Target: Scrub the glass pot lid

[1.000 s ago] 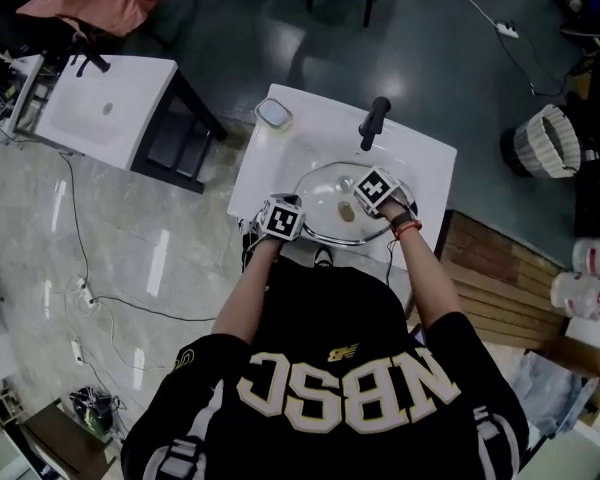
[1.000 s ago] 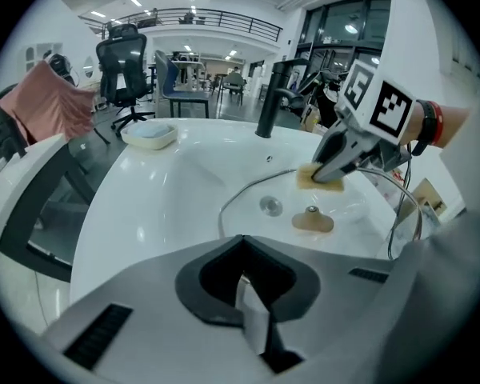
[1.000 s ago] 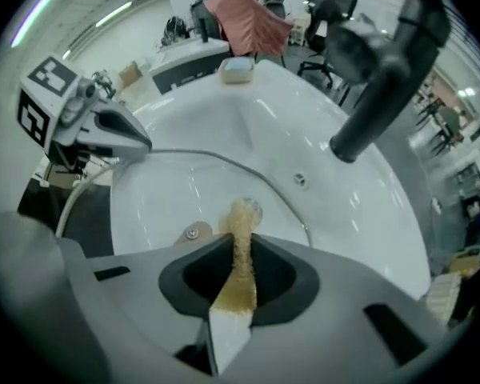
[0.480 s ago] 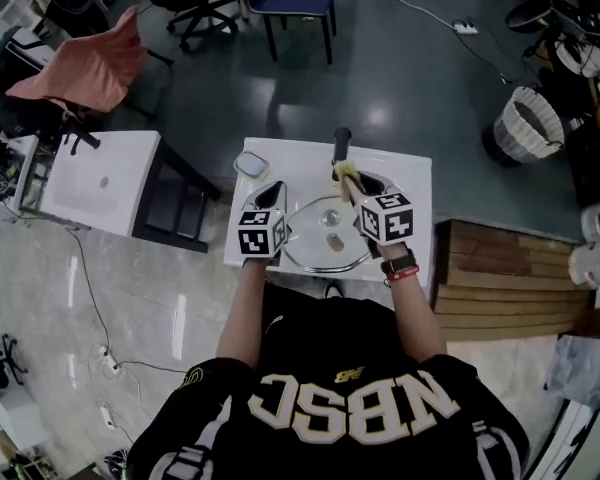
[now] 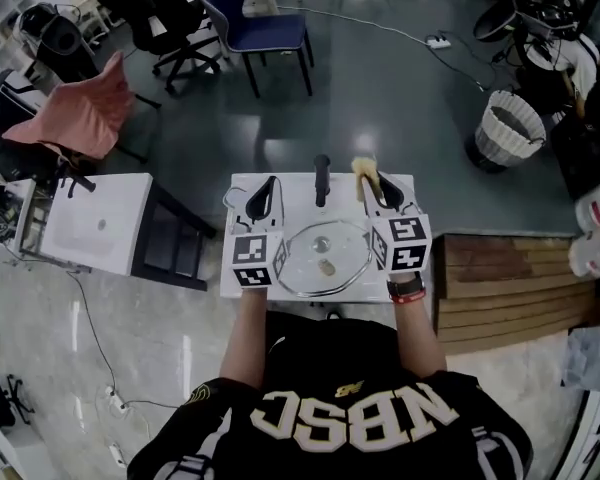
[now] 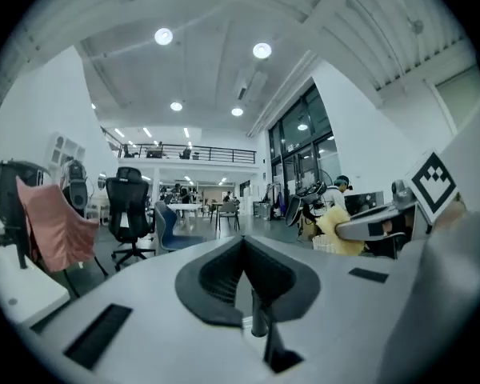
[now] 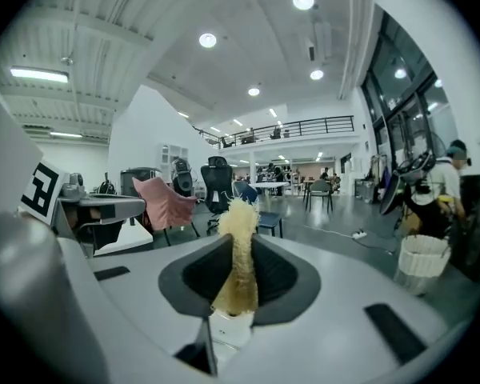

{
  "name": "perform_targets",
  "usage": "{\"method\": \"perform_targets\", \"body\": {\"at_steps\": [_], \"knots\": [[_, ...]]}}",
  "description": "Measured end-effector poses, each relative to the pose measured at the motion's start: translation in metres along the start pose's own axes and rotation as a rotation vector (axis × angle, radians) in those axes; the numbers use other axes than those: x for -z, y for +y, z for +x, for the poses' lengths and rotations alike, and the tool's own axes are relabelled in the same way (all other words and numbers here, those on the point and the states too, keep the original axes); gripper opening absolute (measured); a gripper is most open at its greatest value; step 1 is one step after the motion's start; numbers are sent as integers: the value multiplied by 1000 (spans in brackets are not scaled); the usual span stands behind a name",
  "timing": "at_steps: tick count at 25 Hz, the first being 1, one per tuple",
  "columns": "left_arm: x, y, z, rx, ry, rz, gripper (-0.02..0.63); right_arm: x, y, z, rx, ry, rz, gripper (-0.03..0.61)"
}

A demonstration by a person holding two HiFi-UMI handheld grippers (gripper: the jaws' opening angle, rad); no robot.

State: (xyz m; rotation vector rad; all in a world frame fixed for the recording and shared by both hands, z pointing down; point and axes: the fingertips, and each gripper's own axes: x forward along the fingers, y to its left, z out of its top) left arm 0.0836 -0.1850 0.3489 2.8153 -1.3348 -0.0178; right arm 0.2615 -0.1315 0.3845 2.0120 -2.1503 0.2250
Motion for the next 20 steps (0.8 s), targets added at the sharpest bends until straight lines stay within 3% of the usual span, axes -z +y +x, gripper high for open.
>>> {"method": "perform_targets", "body": {"at_steps": [6,15,20], "knots": [[-2,-26,-7,31,-48,48,15,-14,-12,-18,-2,-100,57,77],[6,-22,-13,-11,-50,12,15,-5,-6,-16,-32,-104,20,77],[27,-22,-20,-10,5,9,15,3,12,-21,-78,-83,2,78]]}}
